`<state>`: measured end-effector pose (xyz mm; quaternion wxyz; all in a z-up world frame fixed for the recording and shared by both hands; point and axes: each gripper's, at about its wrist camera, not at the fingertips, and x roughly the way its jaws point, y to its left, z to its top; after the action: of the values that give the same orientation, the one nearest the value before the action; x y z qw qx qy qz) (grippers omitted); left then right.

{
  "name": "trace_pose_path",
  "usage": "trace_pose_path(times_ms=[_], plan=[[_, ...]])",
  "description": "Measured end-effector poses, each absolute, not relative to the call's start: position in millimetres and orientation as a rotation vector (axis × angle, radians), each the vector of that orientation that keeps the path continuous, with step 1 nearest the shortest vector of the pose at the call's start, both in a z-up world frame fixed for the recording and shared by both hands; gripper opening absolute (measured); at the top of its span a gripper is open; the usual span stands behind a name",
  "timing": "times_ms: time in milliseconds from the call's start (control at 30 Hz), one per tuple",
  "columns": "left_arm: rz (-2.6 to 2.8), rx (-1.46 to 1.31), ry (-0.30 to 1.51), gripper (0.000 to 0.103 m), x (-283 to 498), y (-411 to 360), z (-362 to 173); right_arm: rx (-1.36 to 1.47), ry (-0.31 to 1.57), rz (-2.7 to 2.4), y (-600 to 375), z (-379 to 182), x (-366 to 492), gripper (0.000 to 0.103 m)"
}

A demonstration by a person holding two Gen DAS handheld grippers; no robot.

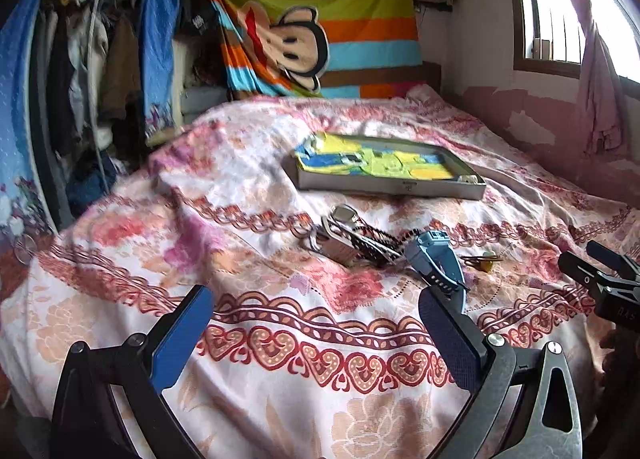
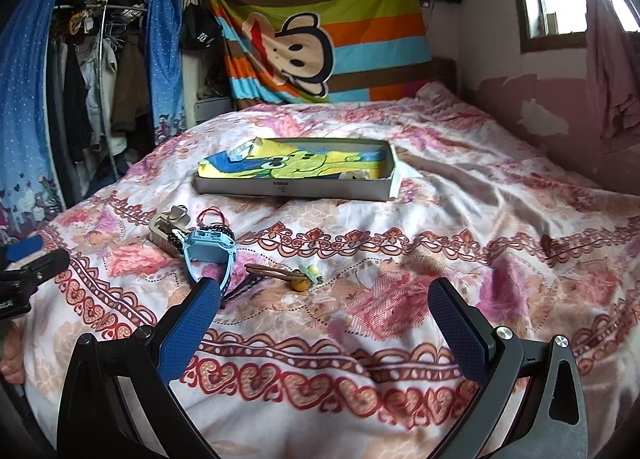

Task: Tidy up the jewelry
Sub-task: 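Grasp the blue watch with the left gripper while the right gripper grasps the brown hair ties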

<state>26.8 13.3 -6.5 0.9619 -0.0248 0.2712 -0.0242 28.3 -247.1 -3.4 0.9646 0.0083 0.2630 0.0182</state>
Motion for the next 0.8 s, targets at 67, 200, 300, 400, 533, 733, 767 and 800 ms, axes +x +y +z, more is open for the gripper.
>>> trace_pose_path(times_ms=[67, 200, 300, 400, 533, 733, 767, 800], plan=[[-0.091, -0.076, 0.587, 0.103, 38.8, 15.0, -6.4, 0.007, 0.568, 0.064, -253.9, -0.9, 37.2, 0.102], [-0.179, -0.118, 0.634, 0.103, 57.7, 12.5, -6.5, -0.03, 0.634, 0.096, -265.4, -0.3, 58.8, 0.102], [-0.256, -0.153, 0.674, 0.103, 75.8, 2.5, -9.6, -0.042, 0.691, 0.177, -270.6, -3.4, 81.1, 0.102], [-0.332, -0.185, 0.712, 0.095, 92.8, -10.1, -13.8, -0.078, 0.768, 0.251, -268.1, -12.9, 104.8, 0.102], [-0.412, -0.18, 0.761, 0.081, 116.1, -32.4, -23.1, -0.11, 0.818, 0.319, -260.9, -27.0, 123.3, 0.096], [-0.503, -0.182, 0.847, 0.056, 134.1, -49.9, -44.1, -0.17, 0.892, 0.36, -249.5, -46.8, 139.1, 0.073], [-0.513, -0.192, 0.862, 0.052, 136.9, -49.3, -45.7, -0.168, 0.898, 0.369, -248.7, -47.8, 141.0, 0.072], [-0.526, -0.206, 0.881, 0.047, 140.1, -50.7, -48.7, -0.168, 0.902, 0.377, -249.0, -48.3, 142.4, 0.071]])
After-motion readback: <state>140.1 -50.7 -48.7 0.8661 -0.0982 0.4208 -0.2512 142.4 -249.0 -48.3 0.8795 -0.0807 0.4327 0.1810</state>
